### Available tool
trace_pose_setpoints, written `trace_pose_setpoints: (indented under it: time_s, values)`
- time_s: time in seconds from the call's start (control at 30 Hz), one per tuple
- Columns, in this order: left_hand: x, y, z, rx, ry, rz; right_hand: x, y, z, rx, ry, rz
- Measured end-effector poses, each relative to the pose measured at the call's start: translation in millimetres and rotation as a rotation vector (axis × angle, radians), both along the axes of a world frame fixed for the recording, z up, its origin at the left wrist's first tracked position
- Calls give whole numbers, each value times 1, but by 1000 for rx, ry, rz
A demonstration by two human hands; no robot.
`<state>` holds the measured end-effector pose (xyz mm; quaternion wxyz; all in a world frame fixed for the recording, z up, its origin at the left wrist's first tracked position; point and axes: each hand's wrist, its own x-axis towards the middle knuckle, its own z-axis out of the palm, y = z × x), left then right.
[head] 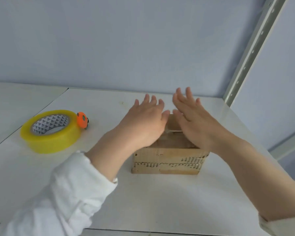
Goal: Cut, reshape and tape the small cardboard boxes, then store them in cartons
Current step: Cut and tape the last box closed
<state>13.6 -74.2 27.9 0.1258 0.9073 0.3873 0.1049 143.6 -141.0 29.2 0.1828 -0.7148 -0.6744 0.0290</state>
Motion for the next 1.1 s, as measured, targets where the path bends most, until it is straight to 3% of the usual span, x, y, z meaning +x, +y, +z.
trace_pose_setpoints:
  time_s: [0.07, 0.13, 0.3, 0.43, 0.5, 0.57, 0.63, 0.8, 0.97, 1.1]
  values:
    - [8, 0, -15, 45, 158, 10, -2, 10, -16, -74, -97, -11]
    - [10, 0, -26, 72, 189, 13, -3, 12, -30, -143, -169, -21]
    - [7, 3, -27, 79, 132, 1, -1, 16, -21, -266, -30, -12]
    - [9, -1, -28, 147, 32, 23, -1, 15, -31, -187, -154, -28]
    - [6, -5, -26, 99, -258, 91, 2, 11, -24, -191, 14, 7]
    - [-4, -10, -26, 56, -658, 229, 10, 4, -12, -100, 459, -50]
    - [-16, -18, -30, -120, -944, 368, 24, -3, -15, 45, 941, -181]
    - [-19, -37, -56, -657, -1129, 455, 25, -7, -55, -66, 1502, -252]
    - [-17, -42, -53, -710, -1189, 442, 15, -22, -46, 75, 1693, -239]
    - [-20, -56, -45, -743, -1184, 343, 6, -53, -34, 197, 1649, -298]
